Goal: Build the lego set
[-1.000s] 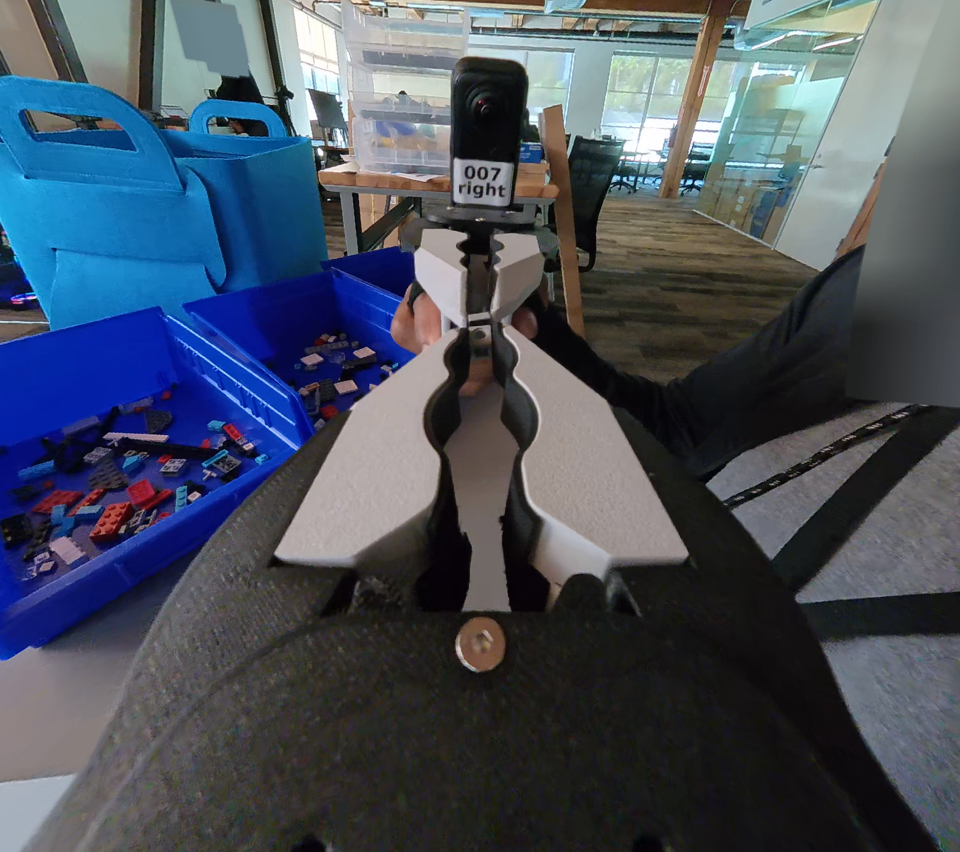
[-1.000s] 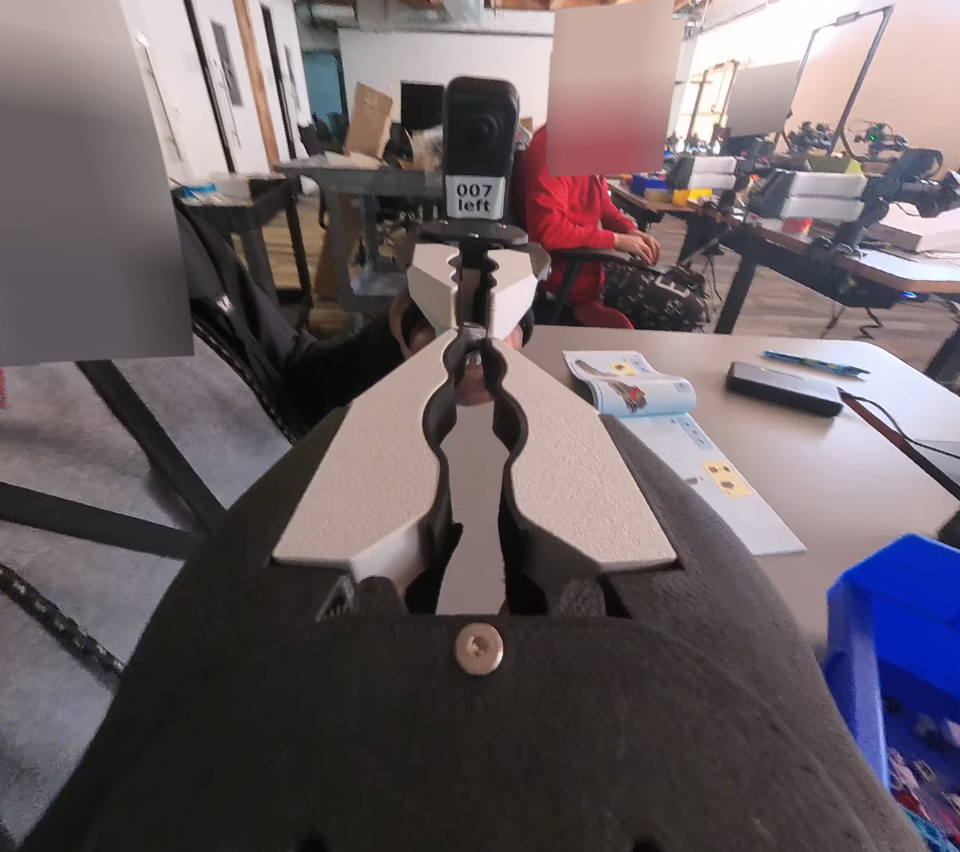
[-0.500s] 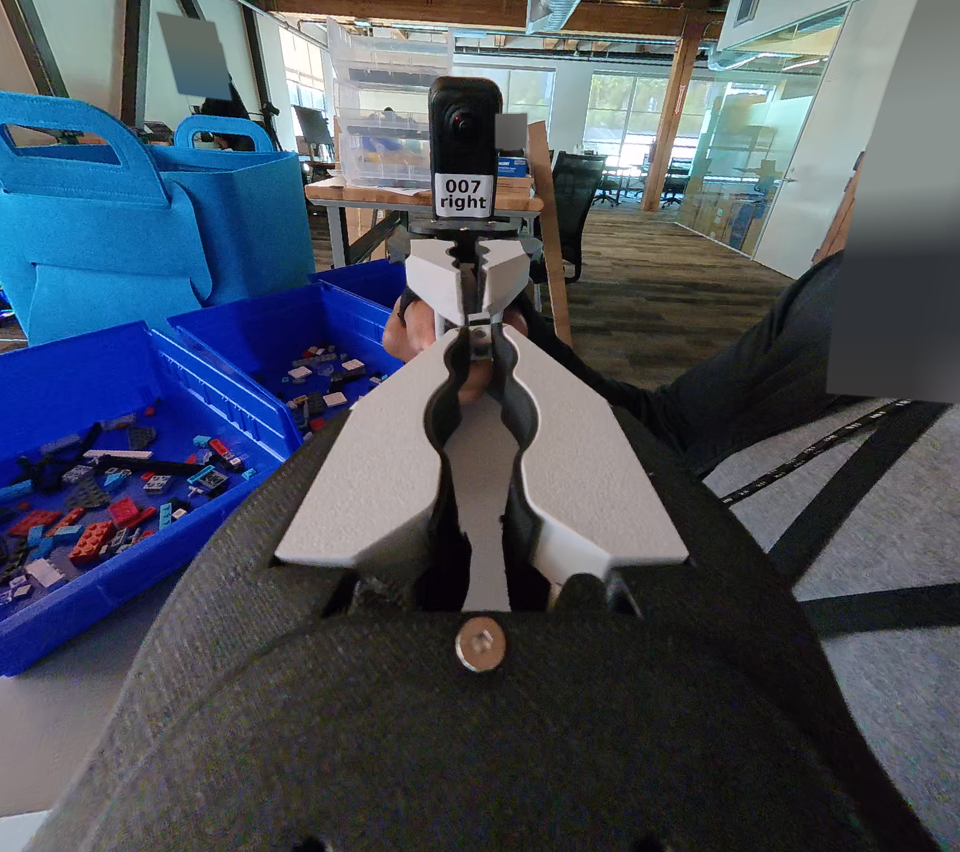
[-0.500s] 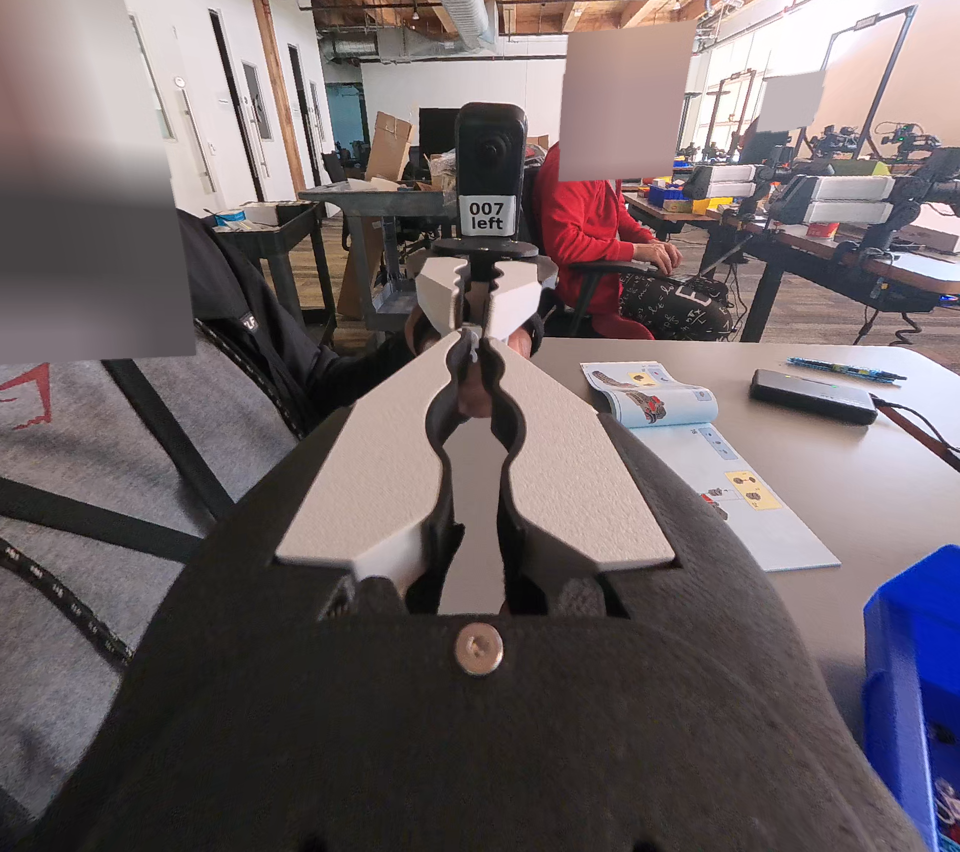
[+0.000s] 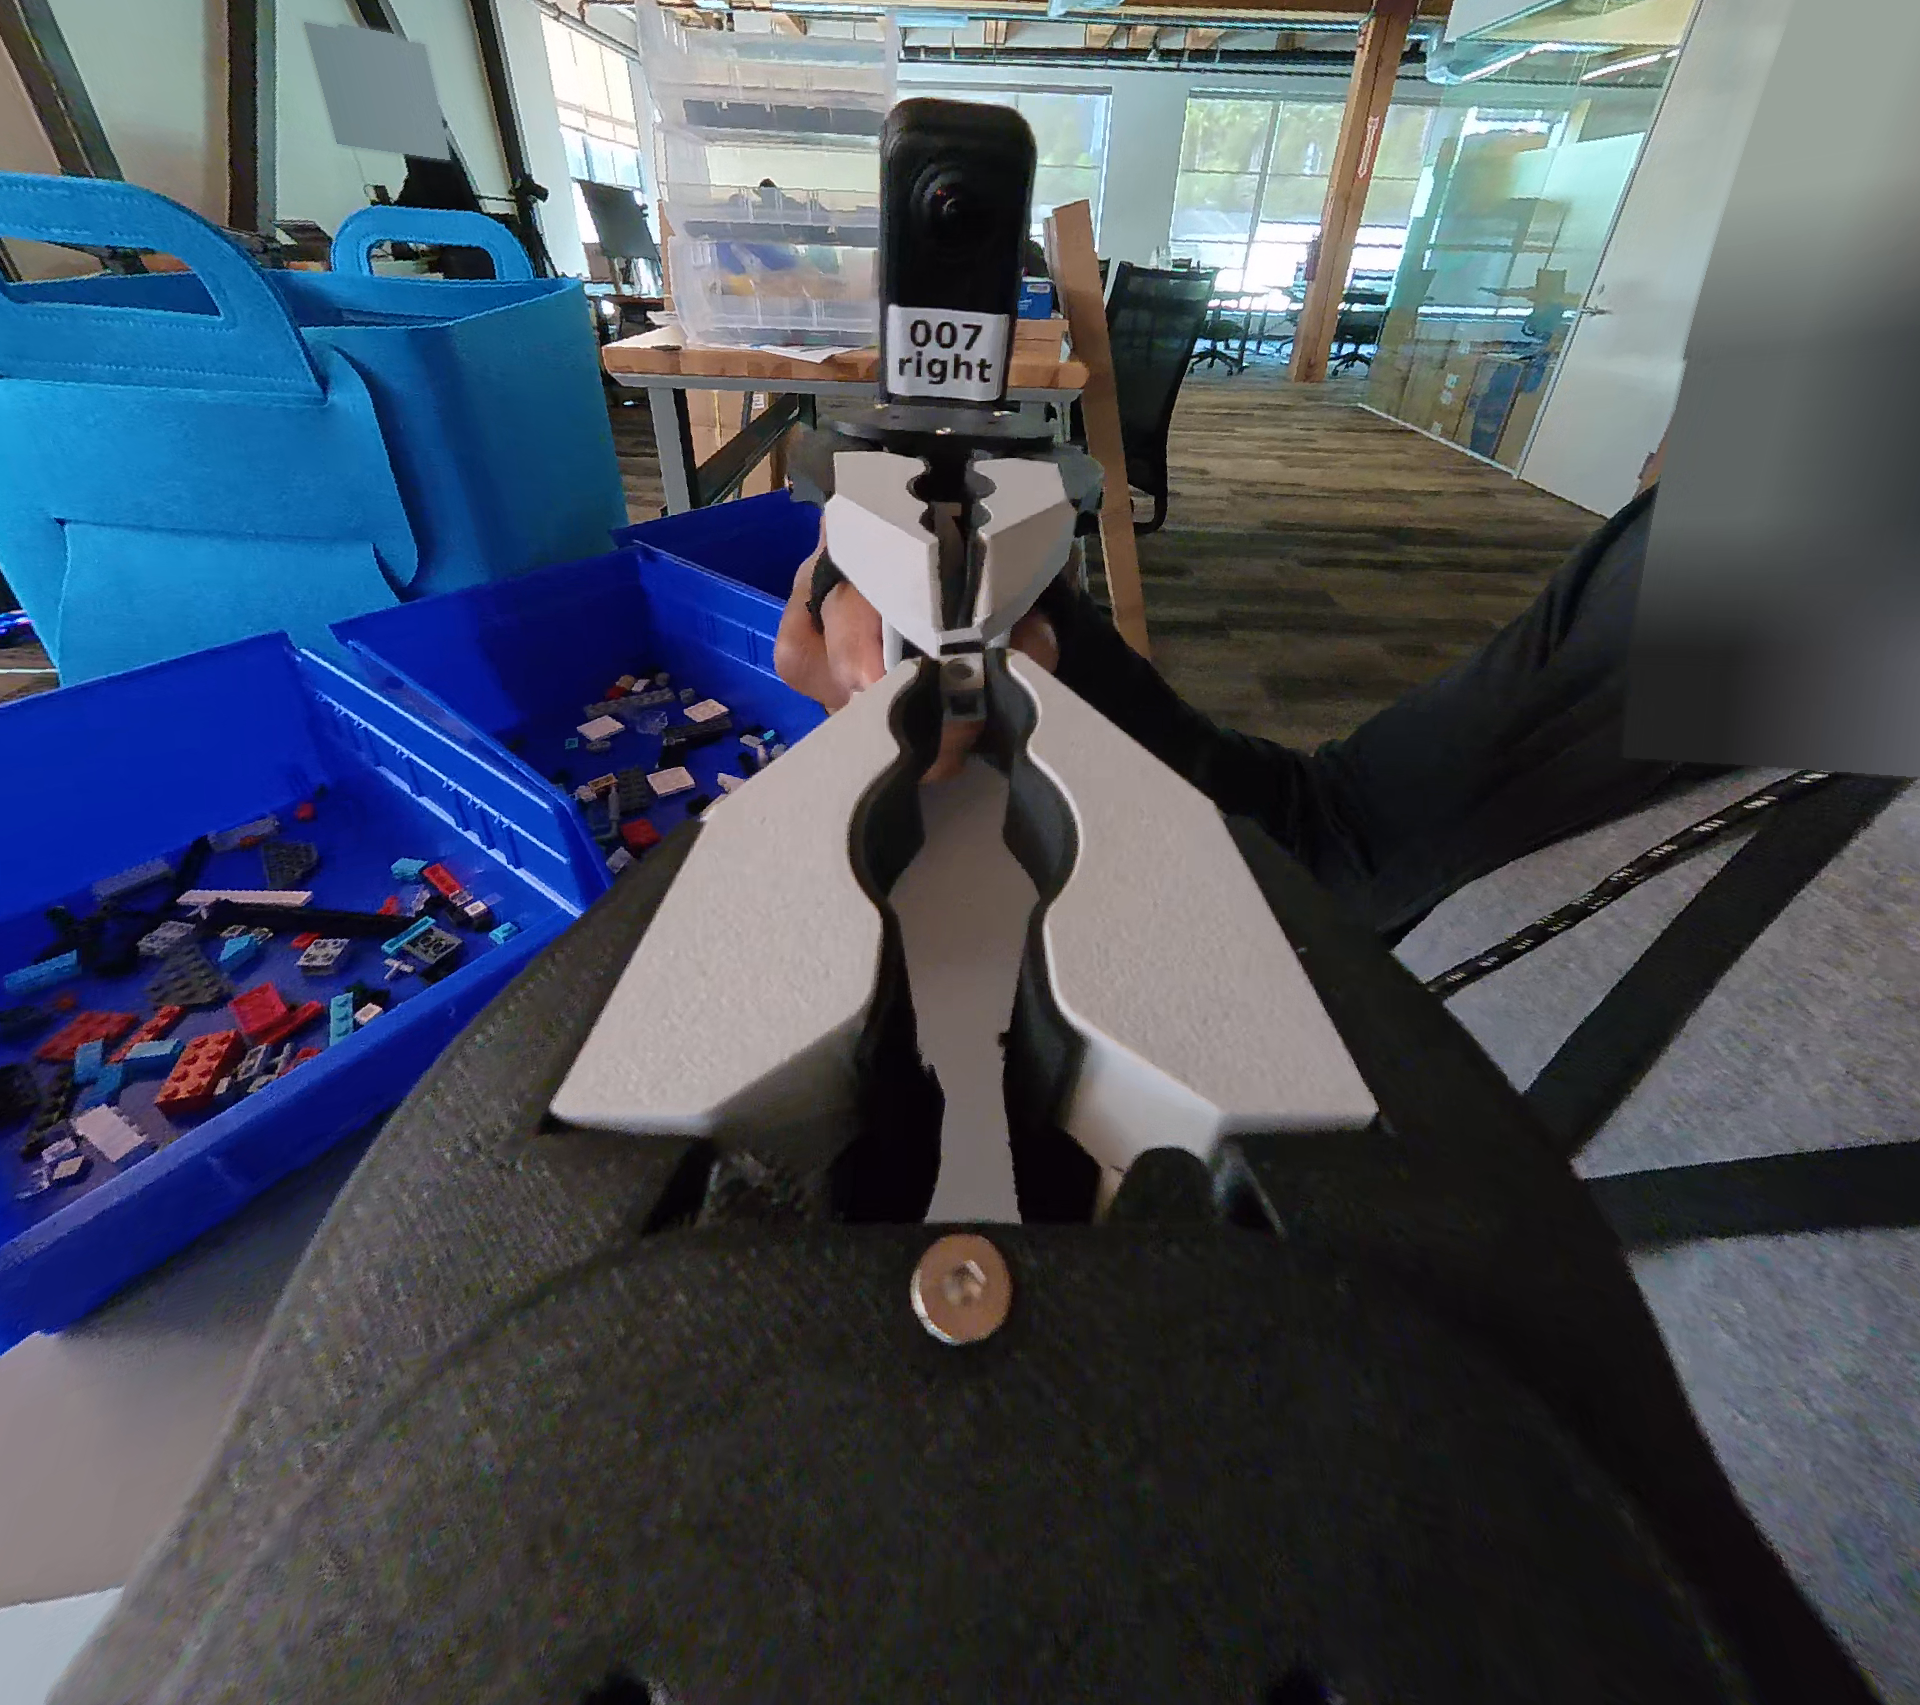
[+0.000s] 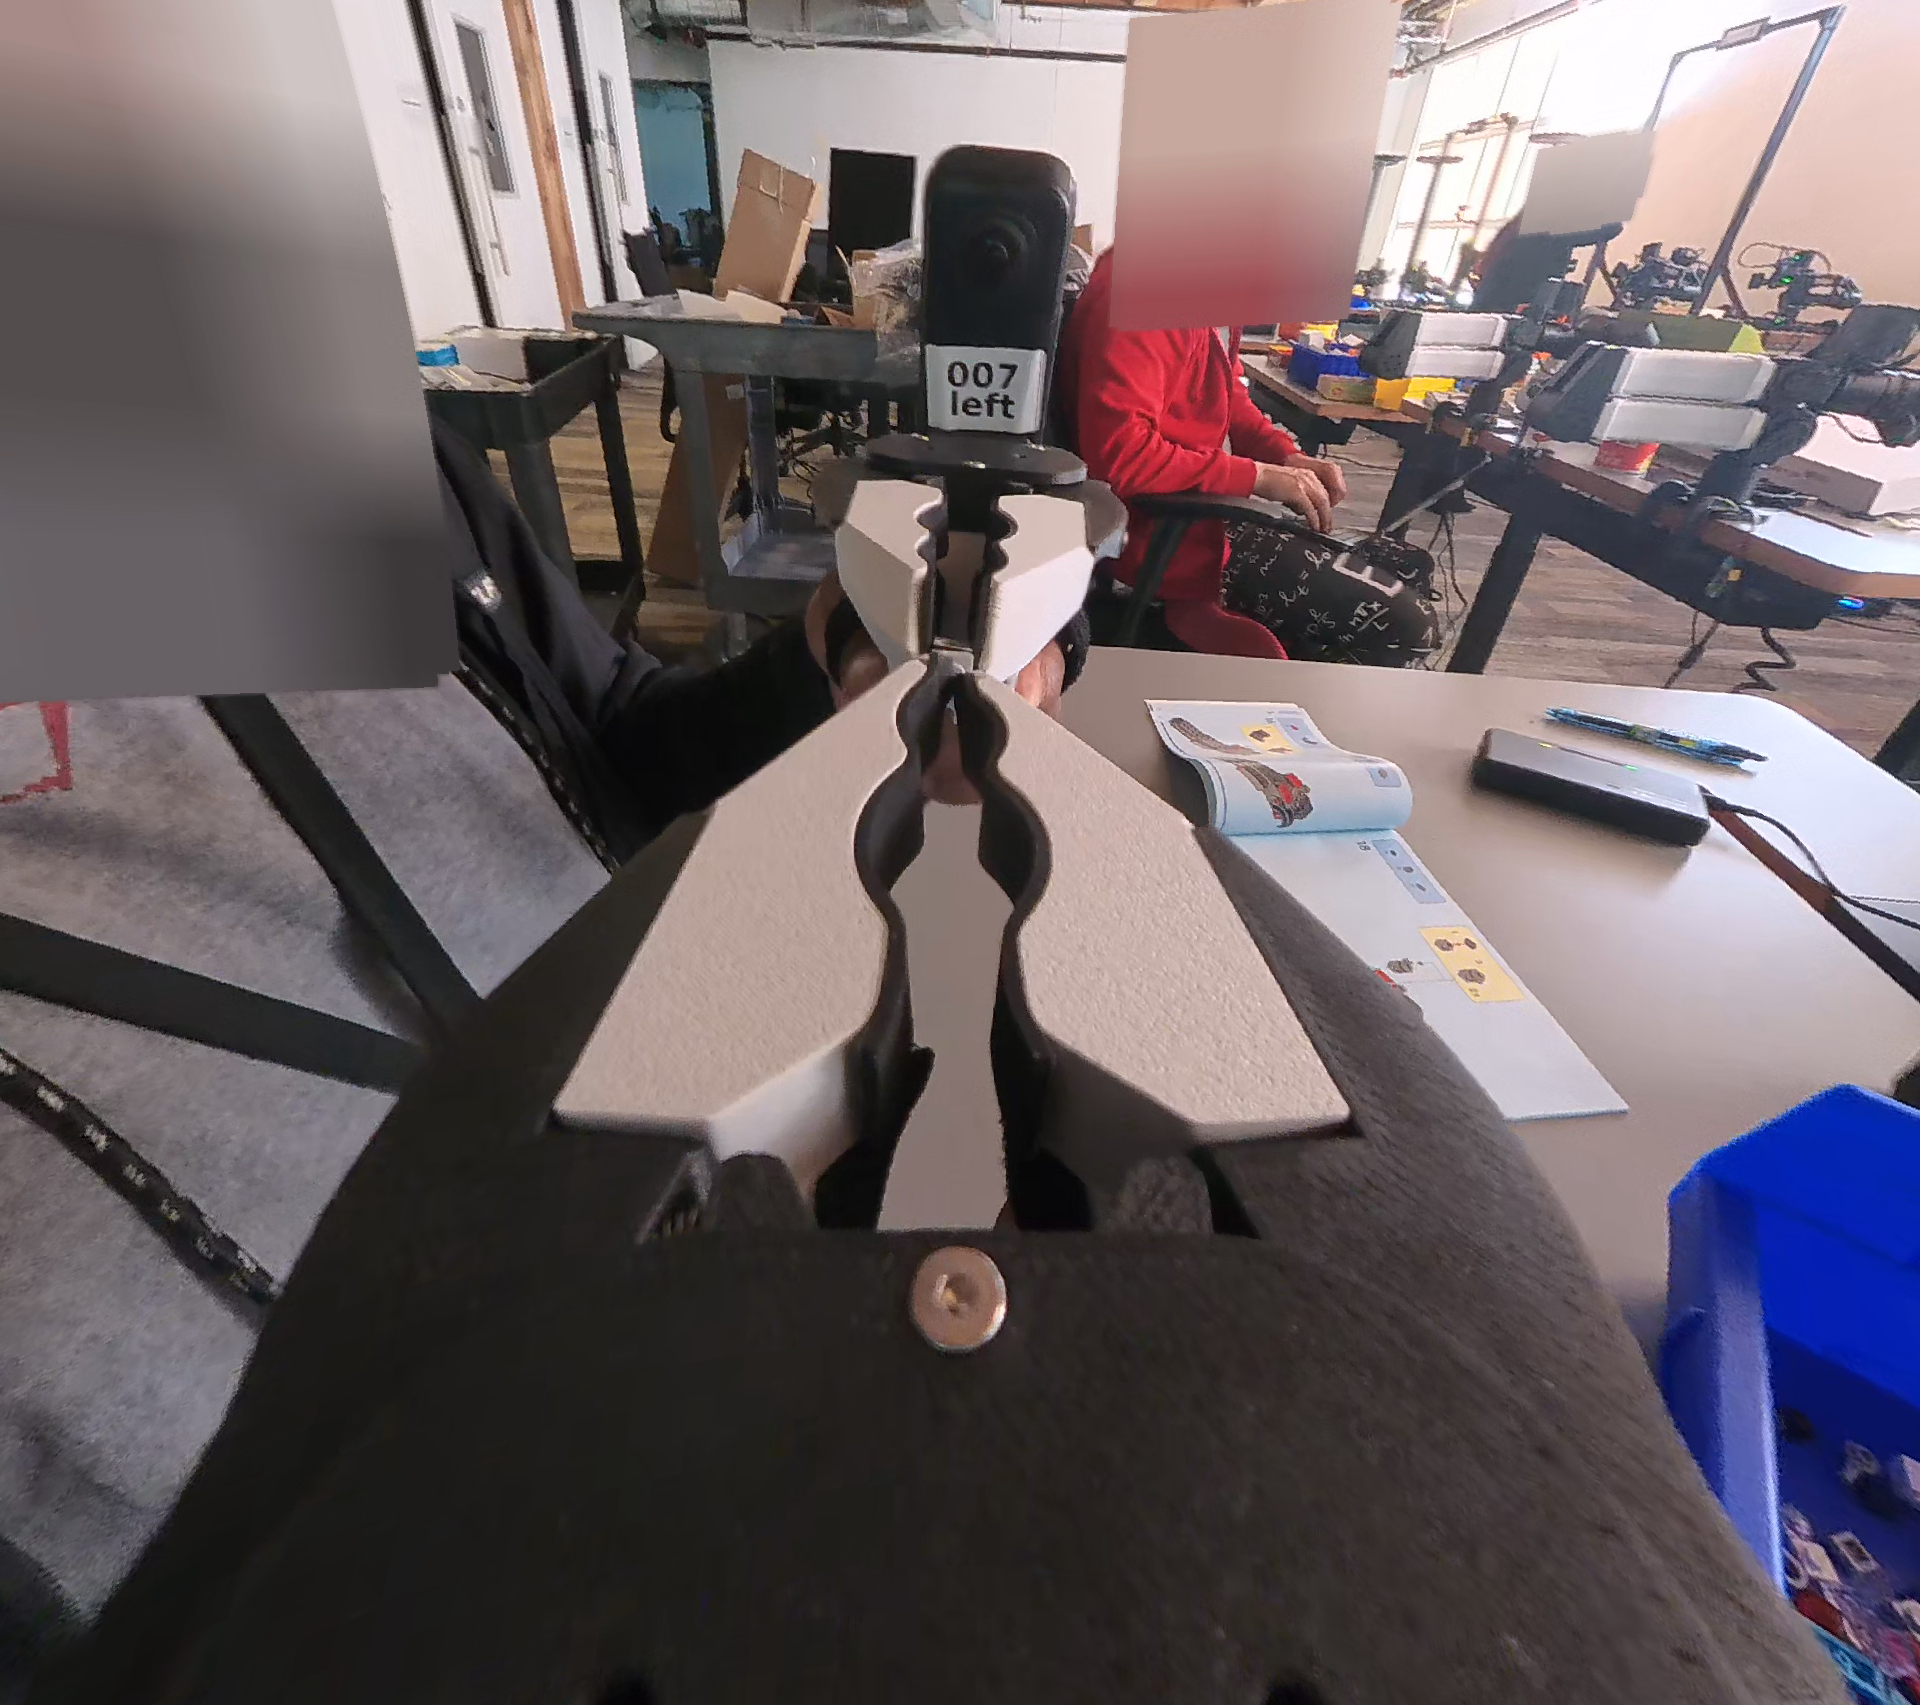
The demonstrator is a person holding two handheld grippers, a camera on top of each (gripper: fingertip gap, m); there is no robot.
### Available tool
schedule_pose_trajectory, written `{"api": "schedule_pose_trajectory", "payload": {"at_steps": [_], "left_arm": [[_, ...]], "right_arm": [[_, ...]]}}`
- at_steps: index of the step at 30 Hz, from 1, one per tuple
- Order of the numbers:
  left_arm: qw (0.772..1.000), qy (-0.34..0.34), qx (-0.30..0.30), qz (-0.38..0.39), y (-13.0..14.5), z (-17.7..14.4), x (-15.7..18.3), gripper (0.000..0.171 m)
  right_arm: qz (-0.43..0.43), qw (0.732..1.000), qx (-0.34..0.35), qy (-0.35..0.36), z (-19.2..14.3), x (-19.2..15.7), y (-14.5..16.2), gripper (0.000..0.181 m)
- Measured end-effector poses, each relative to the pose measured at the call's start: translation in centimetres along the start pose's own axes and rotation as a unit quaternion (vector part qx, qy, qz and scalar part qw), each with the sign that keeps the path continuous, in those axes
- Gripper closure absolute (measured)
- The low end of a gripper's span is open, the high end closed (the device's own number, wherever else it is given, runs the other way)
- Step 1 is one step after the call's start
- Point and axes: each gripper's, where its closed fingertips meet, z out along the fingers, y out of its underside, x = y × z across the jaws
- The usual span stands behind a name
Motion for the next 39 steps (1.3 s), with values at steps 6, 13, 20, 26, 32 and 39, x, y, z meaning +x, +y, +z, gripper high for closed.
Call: {"api": "schedule_pose_trajectory", "payload": {"at_steps": [6, 13, 20, 26, 32, 39], "left_arm": [[1.0, -0.008, 0.004, 0.0, -0.1, 0.1, -0.1, 0.164], [1.0, 0.01, -0.003, 0.01, 0.0, 0.1, 0.6, 0.163], [0.999, 0.026, -0.009, 0.018, 0.2, 0.2, 1.2, 0.163], [0.999, 0.015, -0.018, 0.024, 0.4, 0.3, 1.0, 0.163], [0.999, 0.009, -0.015, 0.03, 0.2, 0.3, 1.0, 0.163], [0.999, 0.009, -0.022, 0.048, 0.3, 0.4, 1.3, 0.163]], "right_arm": [[-0.01, 1.0, -0.009, 0.018, 0.0, 0.0, -0.1, 0.179], [-0.008, 1.0, -0.009, 0.0, -0.1, -0.6, 0.0, 0.179], [0.02, 0.999, 0.0, -0.044, -0.1, -1.2, 0.3, 0.178], [0.012, 0.999, -0.015, -0.031, -0.2, -0.9, 0.7, 0.178], [0.012, 0.999, -0.01, -0.028, -0.2, -1.0, 0.4, 0.178], [0.032, 0.998, -0.006, -0.047, -0.3, -1.4, 0.2, 0.179]]}}
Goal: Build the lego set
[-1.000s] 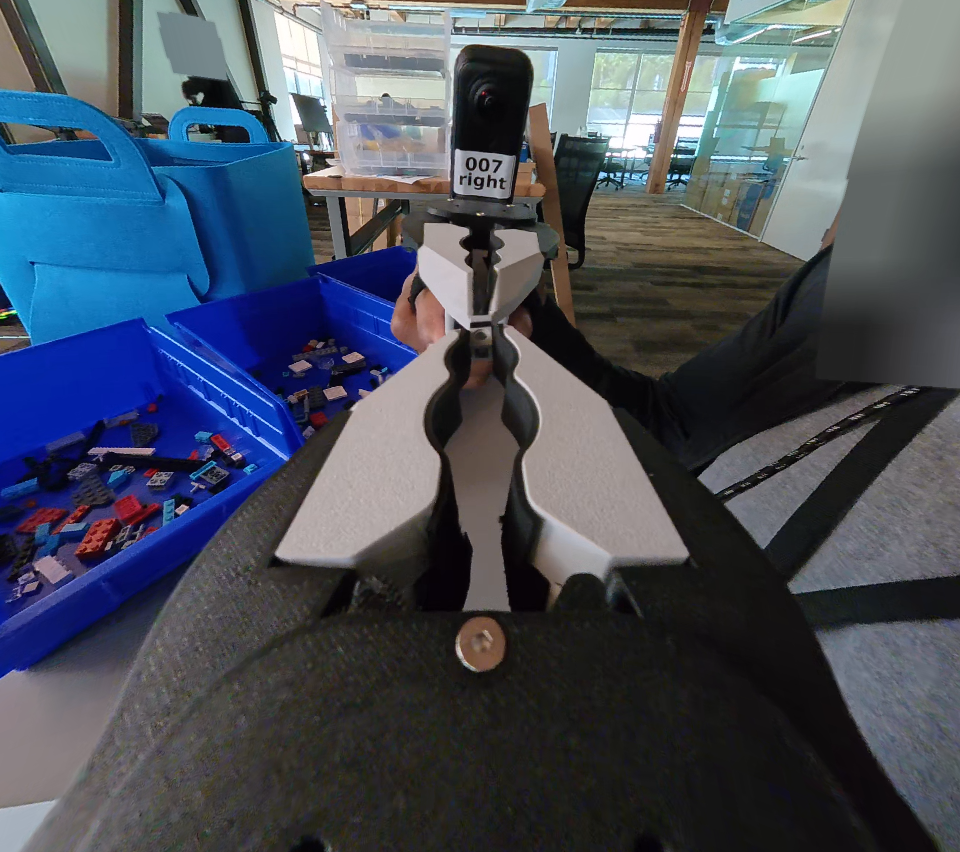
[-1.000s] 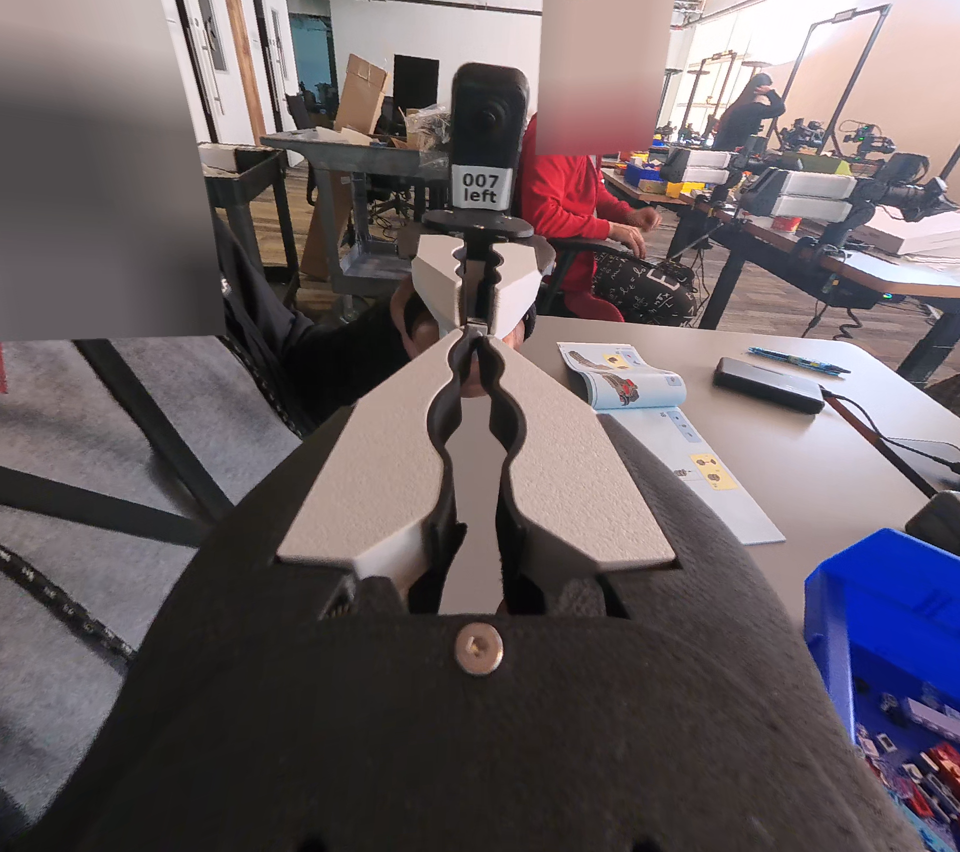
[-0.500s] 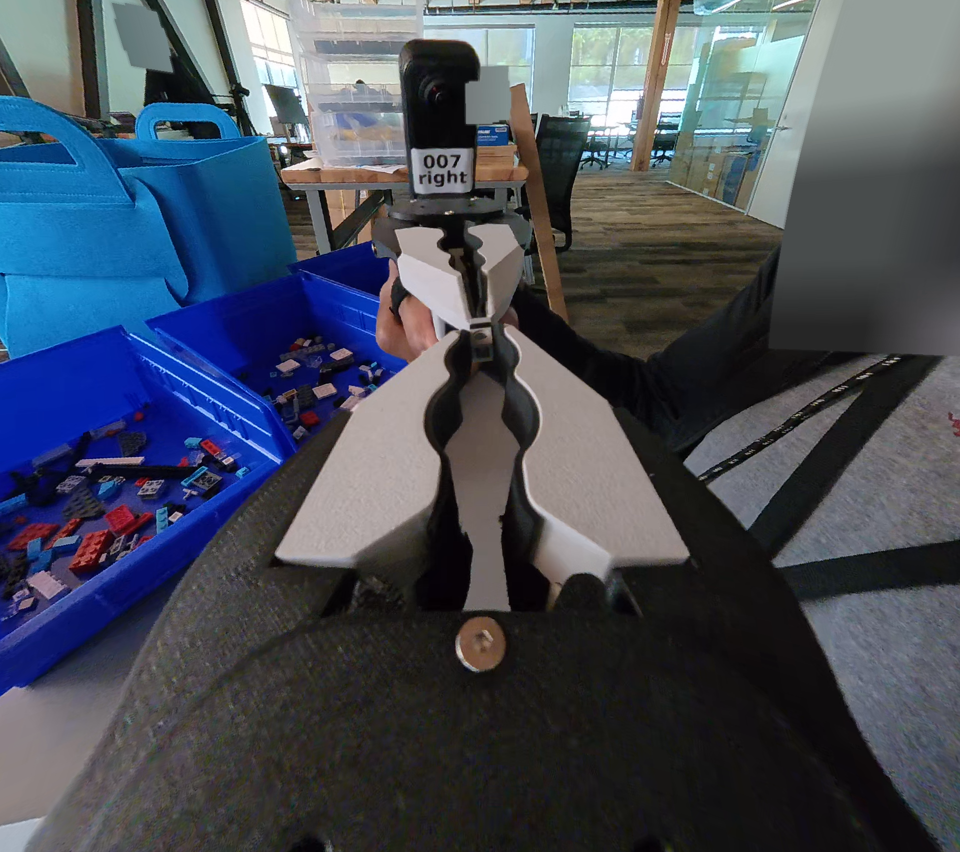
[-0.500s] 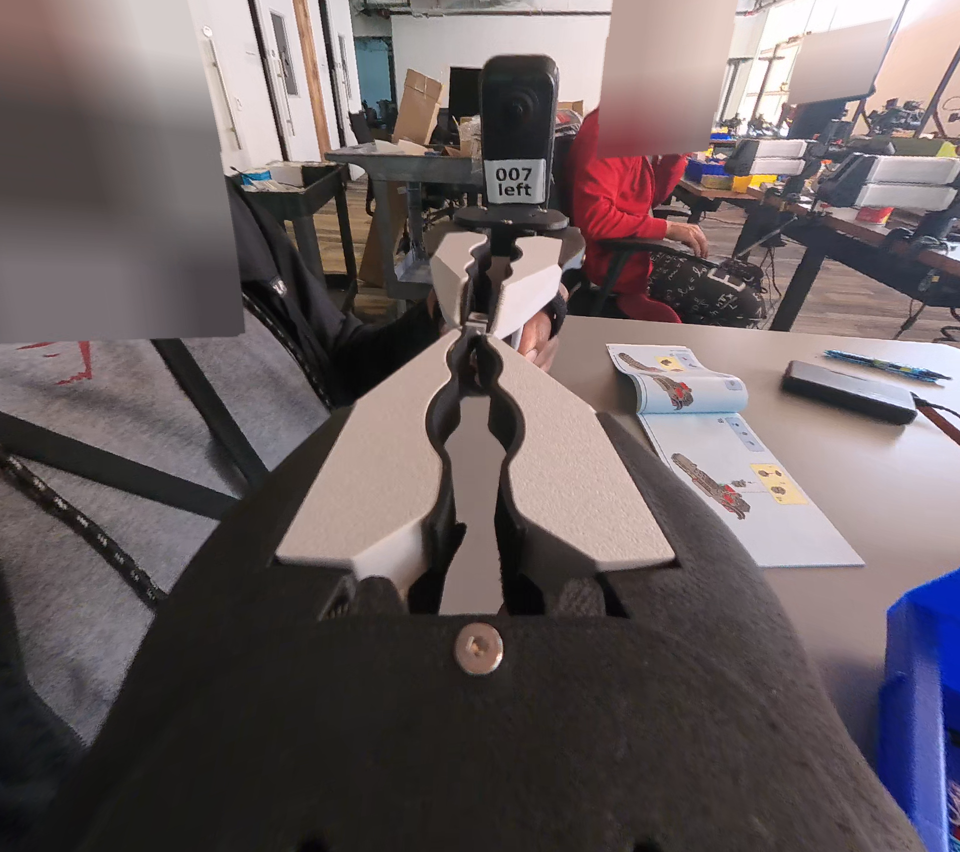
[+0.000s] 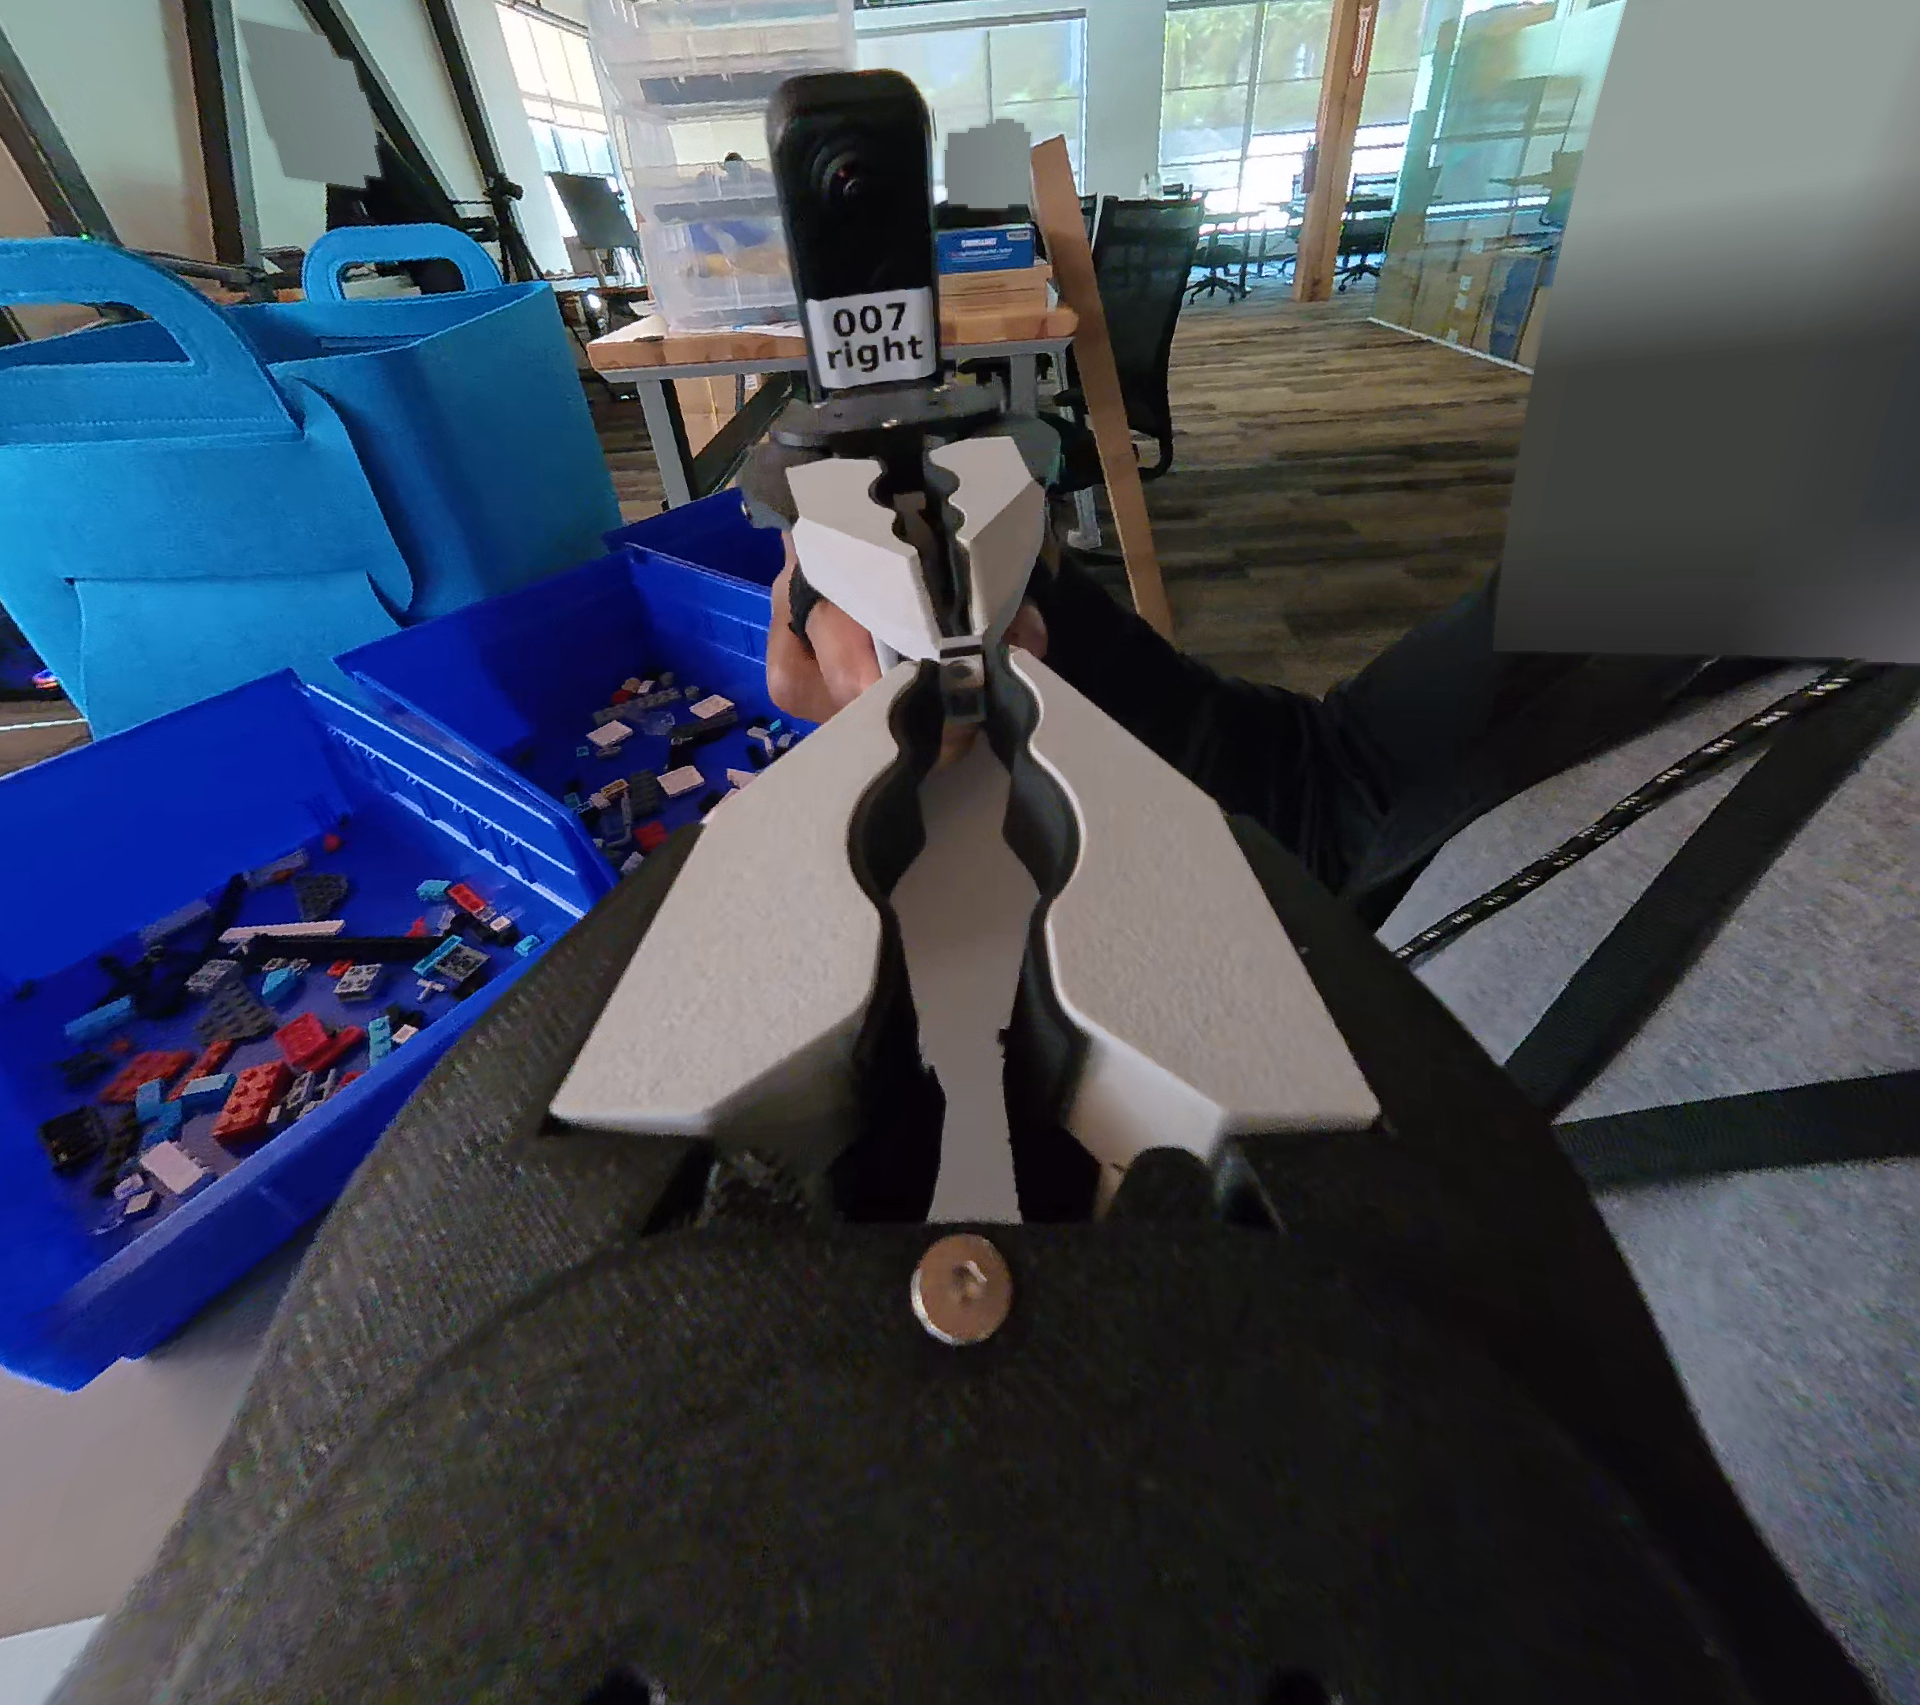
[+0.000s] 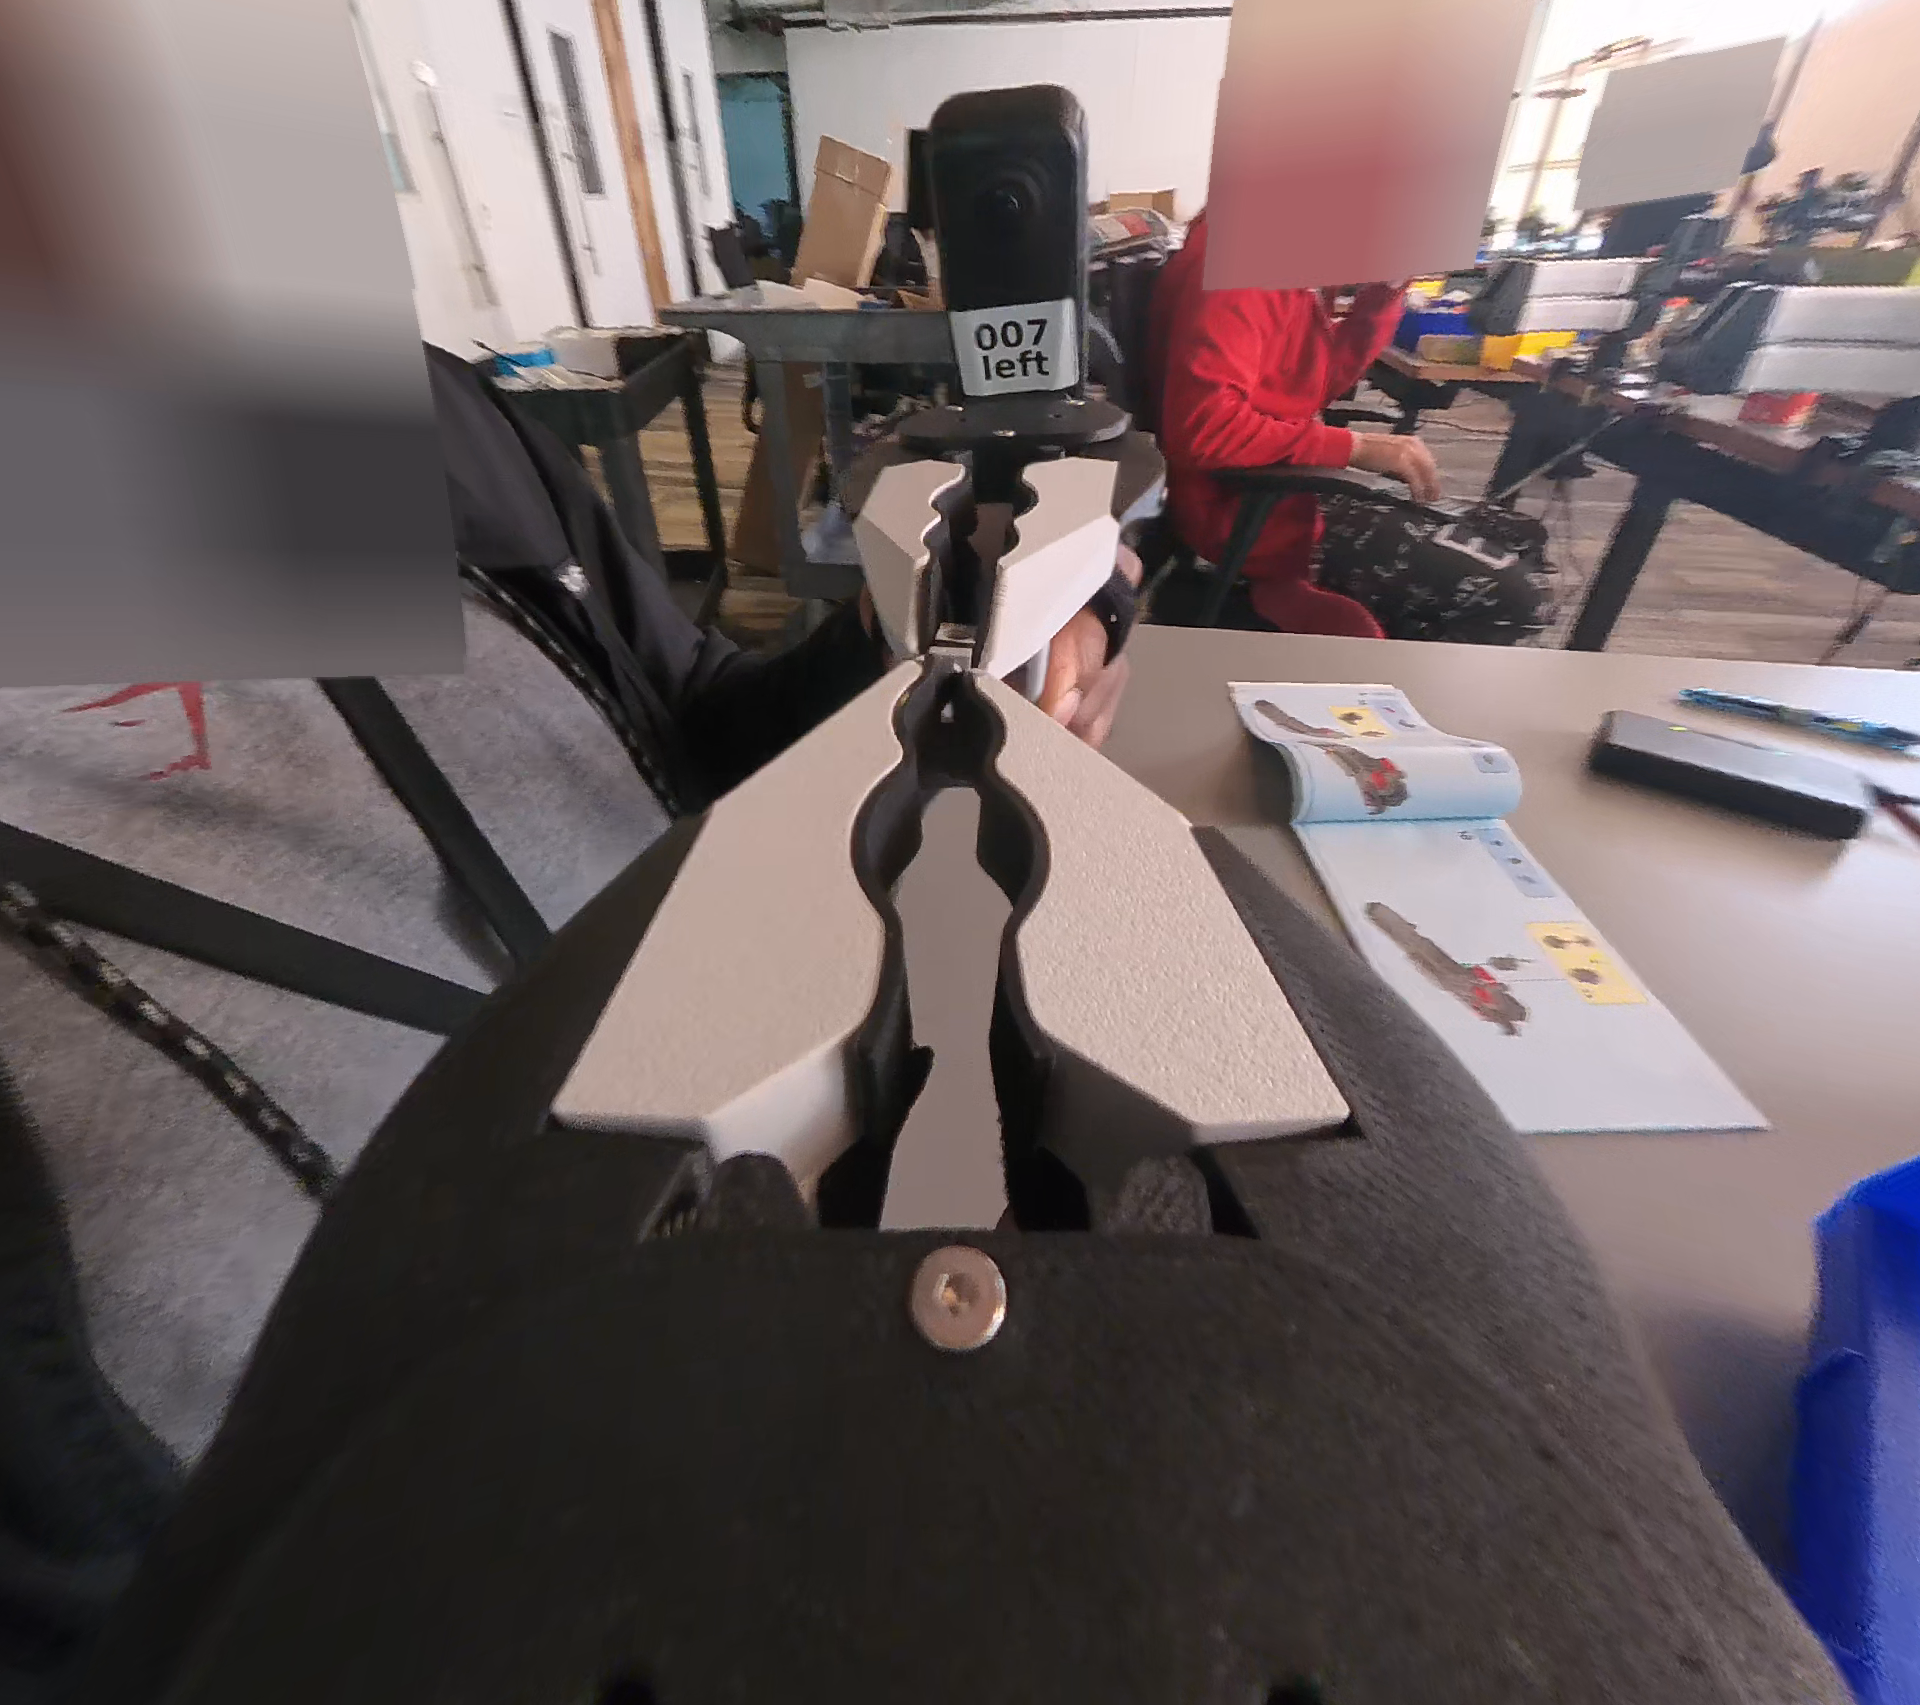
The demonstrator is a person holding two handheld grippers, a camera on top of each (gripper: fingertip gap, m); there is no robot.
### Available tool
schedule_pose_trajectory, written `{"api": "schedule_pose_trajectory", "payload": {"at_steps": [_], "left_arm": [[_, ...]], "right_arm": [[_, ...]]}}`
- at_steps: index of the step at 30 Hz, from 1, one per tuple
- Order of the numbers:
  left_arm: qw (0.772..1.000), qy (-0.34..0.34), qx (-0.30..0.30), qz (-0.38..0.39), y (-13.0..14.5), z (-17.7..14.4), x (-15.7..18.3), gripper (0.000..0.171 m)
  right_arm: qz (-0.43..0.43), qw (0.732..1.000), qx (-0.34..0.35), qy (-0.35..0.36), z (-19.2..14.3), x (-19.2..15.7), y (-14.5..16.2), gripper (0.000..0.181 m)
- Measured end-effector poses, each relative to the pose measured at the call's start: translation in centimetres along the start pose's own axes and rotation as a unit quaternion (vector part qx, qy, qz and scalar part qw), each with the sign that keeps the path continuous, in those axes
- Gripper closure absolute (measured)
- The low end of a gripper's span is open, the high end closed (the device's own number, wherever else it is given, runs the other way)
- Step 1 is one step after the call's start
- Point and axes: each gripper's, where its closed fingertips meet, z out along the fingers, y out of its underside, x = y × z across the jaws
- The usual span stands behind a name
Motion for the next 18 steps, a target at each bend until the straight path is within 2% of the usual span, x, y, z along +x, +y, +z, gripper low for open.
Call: {"api": "schedule_pose_trajectory", "payload": {"at_steps": [6, 12, 14, 18], "left_arm": [[1.0, -0.008, -0.009, 0.009, 0.2, 0.0, -0.1, 0.163], [1.0, -0.018, 0.0, -0.005, 0.1, -0.1, -0.8, 0.163], [0.999, -0.026, 0.019, -0.015, -0.3, -0.2, -1.3, 0.163], [0.993, 0.012, 0.092, -0.073, -1.8, -0.9, -1.4, 0.163]], "right_arm": [[0.023, 1.0, 0.002, -0.013, 0.0, 0.1, 0.3, 0.179], [0.03, 0.999, 0.009, 0.004, 0.0, 0.6, -0.2, 0.179], [0.038, 0.999, 0.019, 0.022, -0.2, 1.2, -0.5, 0.178], [0.05, 0.996, 0.057, 0.041, -0.5, 2.2, -1.4, 0.17]]}}
